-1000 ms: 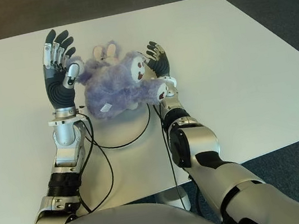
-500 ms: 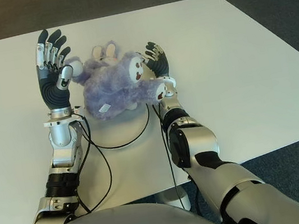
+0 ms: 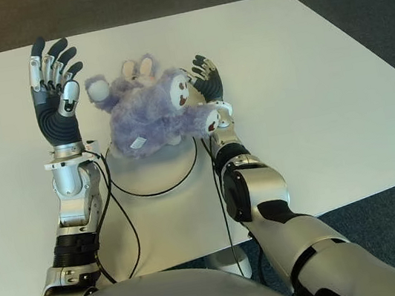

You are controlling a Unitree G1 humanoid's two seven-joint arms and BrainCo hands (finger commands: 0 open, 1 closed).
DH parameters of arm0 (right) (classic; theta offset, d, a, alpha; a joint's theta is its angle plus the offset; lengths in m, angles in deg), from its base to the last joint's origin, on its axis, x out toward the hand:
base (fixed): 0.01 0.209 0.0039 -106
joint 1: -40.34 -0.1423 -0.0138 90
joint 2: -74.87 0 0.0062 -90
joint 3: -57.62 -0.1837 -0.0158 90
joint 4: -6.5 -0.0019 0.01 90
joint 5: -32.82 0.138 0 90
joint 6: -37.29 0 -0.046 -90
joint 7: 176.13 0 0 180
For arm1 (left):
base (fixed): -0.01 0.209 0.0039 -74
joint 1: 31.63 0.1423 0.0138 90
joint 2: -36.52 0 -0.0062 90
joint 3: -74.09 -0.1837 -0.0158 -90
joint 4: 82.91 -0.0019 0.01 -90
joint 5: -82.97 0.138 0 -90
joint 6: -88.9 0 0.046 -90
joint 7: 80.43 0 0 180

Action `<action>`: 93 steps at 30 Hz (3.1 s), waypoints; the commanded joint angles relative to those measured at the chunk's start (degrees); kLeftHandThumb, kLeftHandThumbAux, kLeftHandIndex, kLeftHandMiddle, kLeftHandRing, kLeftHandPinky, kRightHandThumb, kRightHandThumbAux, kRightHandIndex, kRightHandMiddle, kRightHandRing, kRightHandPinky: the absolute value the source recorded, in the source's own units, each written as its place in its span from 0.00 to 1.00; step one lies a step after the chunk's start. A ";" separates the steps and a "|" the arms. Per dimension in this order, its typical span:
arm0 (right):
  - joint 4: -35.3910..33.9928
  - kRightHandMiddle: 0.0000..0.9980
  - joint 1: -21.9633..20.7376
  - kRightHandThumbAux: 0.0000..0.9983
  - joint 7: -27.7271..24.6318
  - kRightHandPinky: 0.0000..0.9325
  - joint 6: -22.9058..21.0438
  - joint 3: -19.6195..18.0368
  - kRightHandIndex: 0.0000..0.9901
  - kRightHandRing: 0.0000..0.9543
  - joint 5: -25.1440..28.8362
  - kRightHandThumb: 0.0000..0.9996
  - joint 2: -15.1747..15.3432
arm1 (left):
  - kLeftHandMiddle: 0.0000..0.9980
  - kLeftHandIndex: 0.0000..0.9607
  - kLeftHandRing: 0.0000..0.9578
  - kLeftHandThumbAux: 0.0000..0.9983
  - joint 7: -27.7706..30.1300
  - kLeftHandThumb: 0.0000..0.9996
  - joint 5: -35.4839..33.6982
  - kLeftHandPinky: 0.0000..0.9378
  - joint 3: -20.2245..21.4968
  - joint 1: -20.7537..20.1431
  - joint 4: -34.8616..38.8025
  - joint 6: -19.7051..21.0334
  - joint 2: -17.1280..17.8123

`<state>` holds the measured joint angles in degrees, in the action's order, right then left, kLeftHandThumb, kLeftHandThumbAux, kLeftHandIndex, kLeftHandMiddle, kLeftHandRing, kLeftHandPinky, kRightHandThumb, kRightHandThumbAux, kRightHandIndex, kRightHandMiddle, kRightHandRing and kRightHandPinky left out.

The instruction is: Put the doll into the plate.

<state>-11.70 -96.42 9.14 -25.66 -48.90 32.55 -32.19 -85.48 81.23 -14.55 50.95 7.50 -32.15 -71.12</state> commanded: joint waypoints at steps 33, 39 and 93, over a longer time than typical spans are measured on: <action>5.22 0.17 8.87 0.76 0.34 0.16 -4.16 -0.51 0.16 0.16 0.51 0.06 -0.64 | 0.11 0.00 0.12 0.36 8.91 0.06 -9.13 0.15 6.51 3.08 -0.26 -1.25 4.21; 5.26 0.17 8.68 0.75 0.34 0.16 -4.35 -0.50 0.15 0.16 0.49 0.06 -0.71 | 0.12 0.00 0.14 0.41 8.61 0.02 -9.08 0.17 7.48 2.42 -0.53 -0.80 4.29; 5.34 0.18 7.81 0.74 0.59 0.16 -4.41 -0.91 0.16 0.16 0.75 0.07 -1.12 | 0.16 0.03 0.20 0.47 5.64 0.00 -2.76 0.26 11.30 -12.18 -17.78 7.92 10.27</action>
<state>-11.42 -96.61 9.35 -25.67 -49.17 32.63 -32.06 -80.36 78.84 -3.33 39.75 -8.37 -25.41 -61.67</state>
